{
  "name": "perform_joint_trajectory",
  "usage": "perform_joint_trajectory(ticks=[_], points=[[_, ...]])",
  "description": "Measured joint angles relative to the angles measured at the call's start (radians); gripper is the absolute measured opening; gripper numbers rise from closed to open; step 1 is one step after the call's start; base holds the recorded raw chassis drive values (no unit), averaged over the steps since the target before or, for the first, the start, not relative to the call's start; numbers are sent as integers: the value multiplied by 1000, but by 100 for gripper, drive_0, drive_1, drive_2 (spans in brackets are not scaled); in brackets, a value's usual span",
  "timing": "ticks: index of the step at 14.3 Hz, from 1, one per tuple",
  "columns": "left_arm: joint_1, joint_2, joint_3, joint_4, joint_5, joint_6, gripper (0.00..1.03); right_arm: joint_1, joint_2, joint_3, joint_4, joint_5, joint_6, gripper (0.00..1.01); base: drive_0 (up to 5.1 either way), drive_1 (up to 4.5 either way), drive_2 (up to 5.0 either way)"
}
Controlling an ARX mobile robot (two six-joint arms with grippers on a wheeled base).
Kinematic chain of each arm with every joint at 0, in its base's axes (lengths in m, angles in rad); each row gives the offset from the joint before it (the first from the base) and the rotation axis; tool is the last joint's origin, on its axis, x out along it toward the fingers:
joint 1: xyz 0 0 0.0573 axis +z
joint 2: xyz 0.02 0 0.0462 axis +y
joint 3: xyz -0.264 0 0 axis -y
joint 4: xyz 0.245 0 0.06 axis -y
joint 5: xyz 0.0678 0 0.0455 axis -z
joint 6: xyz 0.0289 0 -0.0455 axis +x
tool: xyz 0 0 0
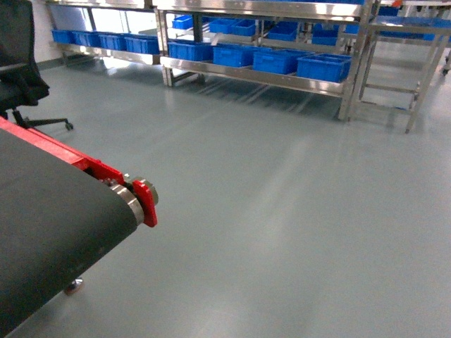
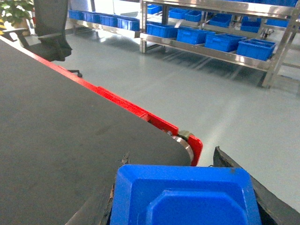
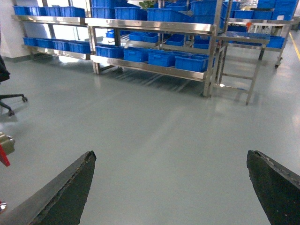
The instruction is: Pick blue part to blue bin on bottom shelf
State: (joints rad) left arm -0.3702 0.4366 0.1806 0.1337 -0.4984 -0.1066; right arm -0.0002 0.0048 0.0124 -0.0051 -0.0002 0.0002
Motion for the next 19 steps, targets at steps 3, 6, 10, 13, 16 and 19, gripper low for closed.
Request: perform_joint_trajectory(ticks=[3, 6, 10, 13, 16, 19], points=[[0, 0, 0, 0, 0, 0, 44, 0, 0, 0, 0, 0, 0, 98, -144, -144, -144], [0, 0, 0, 0, 0, 0, 44, 0, 0, 0, 0, 0, 0, 98, -139, -139, -139], [0, 0, 0, 0, 0, 0, 44, 0, 0, 0, 0, 0, 0, 98, -149, -149, -149], [0, 0, 0, 0, 0, 0, 43, 0, 0, 0, 0, 0, 0, 98, -151, -151, -151], [0, 0, 0, 0, 0, 0, 43, 0, 0, 0, 0, 0, 0, 98, -145, -145, -145], [0, 0, 0, 0, 0, 0, 43, 0, 0, 0, 0, 0, 0, 98, -150, -150, -150]])
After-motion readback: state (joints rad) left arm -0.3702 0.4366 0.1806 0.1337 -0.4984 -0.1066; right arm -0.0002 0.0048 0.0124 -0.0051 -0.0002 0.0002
